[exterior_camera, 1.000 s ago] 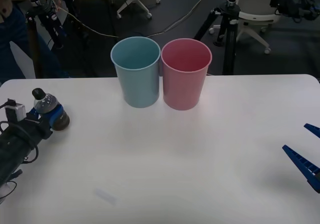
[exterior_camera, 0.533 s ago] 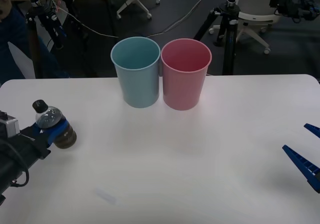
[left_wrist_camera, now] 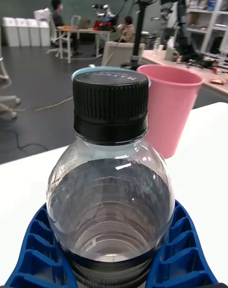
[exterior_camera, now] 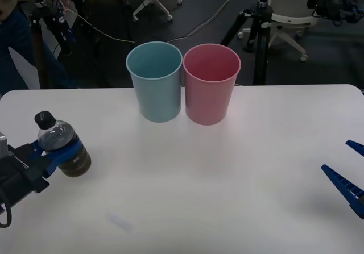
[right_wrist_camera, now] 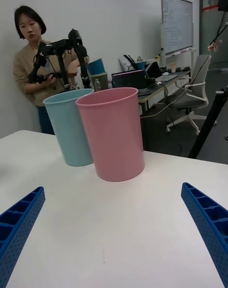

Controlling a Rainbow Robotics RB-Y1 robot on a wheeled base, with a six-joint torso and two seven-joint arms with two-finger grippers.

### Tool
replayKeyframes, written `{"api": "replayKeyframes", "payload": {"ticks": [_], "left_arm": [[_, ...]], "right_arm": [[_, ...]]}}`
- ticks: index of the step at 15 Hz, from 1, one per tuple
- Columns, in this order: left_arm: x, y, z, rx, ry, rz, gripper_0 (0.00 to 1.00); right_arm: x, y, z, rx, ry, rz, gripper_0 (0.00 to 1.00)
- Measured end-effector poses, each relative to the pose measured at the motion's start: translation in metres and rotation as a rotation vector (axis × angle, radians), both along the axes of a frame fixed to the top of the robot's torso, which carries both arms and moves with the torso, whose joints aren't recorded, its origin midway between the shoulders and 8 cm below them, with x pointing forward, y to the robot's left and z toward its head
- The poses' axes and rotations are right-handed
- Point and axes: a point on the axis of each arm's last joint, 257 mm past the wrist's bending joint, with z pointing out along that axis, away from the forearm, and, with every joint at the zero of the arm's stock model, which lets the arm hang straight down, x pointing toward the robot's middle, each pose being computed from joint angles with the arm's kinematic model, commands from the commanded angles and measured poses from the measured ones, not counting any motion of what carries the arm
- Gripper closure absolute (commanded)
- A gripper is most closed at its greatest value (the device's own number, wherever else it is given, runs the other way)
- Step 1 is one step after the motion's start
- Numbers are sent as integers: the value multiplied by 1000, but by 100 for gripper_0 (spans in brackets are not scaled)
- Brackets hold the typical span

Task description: Grasp the object on the table and drop it into the matching bin: aluminum can to the light blue bin, PET bottle to the pink bin.

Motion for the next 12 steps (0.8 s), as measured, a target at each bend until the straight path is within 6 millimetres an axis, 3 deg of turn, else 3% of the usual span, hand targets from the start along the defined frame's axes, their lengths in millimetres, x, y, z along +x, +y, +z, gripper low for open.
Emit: {"api": "replayKeyframes", "payload": {"ticks": [8,12], "left_arm": [[-16,-58,68,47,-67,-172,100],[-14,-114,106,-17,-70,-313,100]], "right_arm": [[0,0,0,0,0,0,0],[0,0,0,0,0,0,0]]}}
